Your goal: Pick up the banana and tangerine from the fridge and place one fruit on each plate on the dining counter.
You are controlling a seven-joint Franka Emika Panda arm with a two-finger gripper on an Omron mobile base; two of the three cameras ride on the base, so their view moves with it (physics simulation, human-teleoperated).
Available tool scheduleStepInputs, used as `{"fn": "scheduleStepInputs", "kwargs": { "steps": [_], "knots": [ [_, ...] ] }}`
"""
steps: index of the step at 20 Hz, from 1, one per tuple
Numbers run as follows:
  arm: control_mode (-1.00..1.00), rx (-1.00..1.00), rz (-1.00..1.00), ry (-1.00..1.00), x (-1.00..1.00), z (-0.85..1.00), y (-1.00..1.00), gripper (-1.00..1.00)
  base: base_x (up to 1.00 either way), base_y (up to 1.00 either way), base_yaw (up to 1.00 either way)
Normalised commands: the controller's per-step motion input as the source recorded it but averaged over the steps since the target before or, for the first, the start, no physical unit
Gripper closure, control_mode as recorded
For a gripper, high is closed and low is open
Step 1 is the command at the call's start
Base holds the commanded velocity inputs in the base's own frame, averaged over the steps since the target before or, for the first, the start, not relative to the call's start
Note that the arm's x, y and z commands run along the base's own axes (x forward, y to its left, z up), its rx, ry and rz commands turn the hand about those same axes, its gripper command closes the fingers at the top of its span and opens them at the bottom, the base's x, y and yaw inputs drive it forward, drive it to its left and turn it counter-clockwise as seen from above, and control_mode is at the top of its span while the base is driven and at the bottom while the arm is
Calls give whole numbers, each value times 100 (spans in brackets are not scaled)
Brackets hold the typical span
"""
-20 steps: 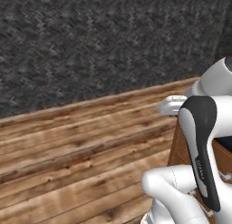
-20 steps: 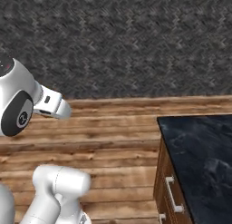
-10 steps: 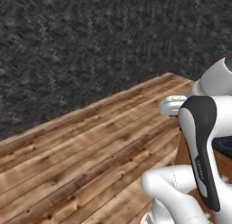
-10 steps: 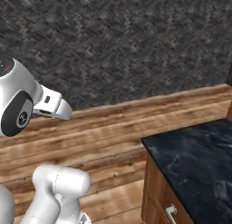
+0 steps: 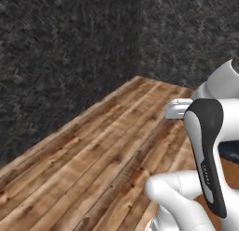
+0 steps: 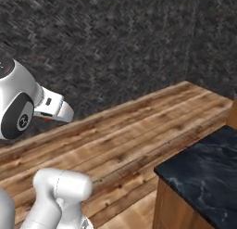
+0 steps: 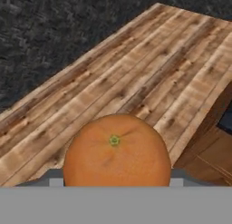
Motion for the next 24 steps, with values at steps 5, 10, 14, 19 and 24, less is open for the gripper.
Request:
{"fn": "scheduleStepInputs", "kwargs": {
  "steps": [5, 10, 14, 19, 24],
  "knots": [
    [100, 0, 0, 0, 0, 0, 0, 100, 100, 76, -53],
    [100, 0, 0, 0, 0, 0, 0, 100, 100, 70, -58],
    [100, 0, 0, 0, 0, 0, 0, 100, 100, 71, -58],
    [100, 0, 0, 0, 0, 0, 0, 100, 100, 71, -58],
    [100, 0, 0, 0, 0, 0, 0, 100, 100, 75, -52]
  ]
}}
